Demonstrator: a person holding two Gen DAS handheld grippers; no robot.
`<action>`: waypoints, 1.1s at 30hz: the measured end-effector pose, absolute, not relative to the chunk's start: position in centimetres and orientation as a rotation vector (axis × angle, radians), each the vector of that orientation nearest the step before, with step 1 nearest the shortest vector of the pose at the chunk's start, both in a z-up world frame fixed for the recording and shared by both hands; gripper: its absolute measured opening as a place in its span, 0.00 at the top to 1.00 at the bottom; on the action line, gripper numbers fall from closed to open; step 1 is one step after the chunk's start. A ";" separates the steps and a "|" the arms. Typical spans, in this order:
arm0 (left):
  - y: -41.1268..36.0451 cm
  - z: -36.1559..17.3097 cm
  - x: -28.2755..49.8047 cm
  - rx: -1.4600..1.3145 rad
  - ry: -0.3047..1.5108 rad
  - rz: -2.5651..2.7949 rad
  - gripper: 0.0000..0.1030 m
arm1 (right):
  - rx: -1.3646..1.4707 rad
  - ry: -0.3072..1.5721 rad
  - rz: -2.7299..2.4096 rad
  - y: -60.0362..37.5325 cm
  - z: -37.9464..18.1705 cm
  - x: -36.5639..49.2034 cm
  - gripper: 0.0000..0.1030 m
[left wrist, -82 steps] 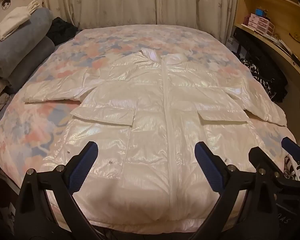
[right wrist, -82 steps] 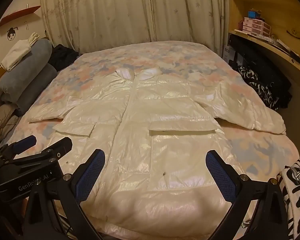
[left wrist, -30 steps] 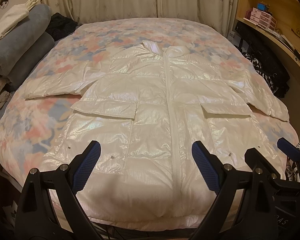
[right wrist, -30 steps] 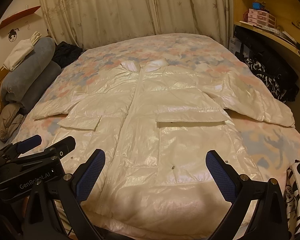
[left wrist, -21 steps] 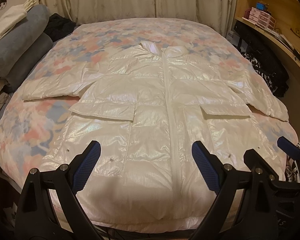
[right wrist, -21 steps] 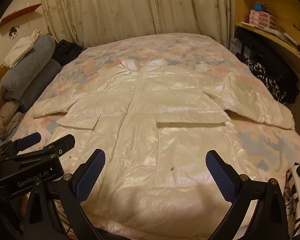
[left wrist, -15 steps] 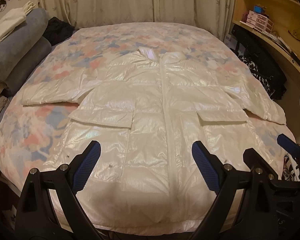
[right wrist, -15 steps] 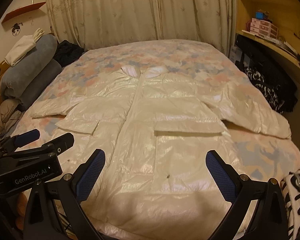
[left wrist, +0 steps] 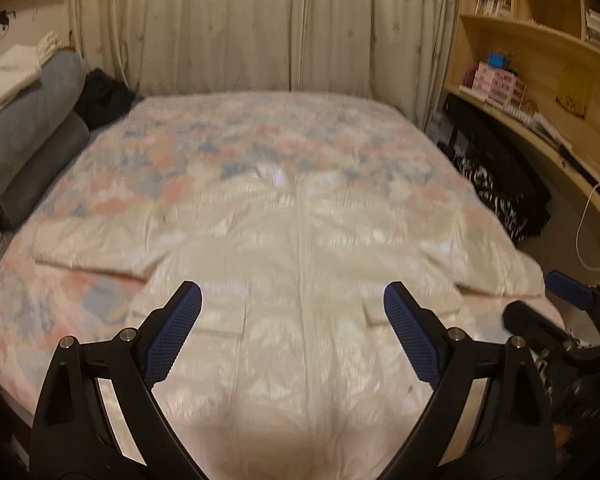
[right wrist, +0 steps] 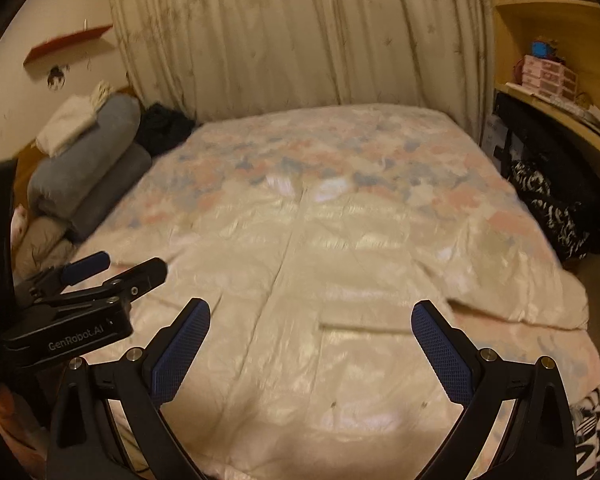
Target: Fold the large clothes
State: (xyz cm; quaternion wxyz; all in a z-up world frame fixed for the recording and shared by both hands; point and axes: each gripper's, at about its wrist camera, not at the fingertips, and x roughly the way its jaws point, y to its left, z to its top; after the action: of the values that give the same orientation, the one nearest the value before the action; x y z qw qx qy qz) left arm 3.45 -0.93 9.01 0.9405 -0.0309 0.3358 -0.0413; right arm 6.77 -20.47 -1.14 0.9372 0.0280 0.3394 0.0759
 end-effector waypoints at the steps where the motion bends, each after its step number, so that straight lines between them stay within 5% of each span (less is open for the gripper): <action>1: -1.1 9.8 3.8 -0.060 0.667 -0.088 0.11 | 0.053 0.672 0.134 -21.0 -0.1 7.0 0.01; 10: -4.8 15.6 10.3 -0.051 0.609 -0.208 0.11 | -0.120 0.497 -0.091 -25.4 8.1 9.2 0.01; 17: -10.8 14.6 16.3 -0.083 0.631 -0.301 0.10 | -0.114 0.457 -0.165 -32.9 11.2 12.0 0.01; 22: -15.5 9.6 21.8 -0.158 0.722 -0.286 0.10 | -0.100 0.551 -0.181 -39.1 8.3 14.6 0.01; 33: -24.7 -8.1 29.6 -0.079 0.990 -0.259 0.11 | 0.288 0.919 -0.387 -57.2 -9.1 22.9 0.03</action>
State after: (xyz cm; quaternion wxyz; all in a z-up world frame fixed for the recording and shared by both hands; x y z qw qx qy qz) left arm 29.57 -24.68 -8.07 0.8712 -0.0379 0.4735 -0.1241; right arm 22.86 -57.22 -9.11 0.8683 0.1377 0.4392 -0.1849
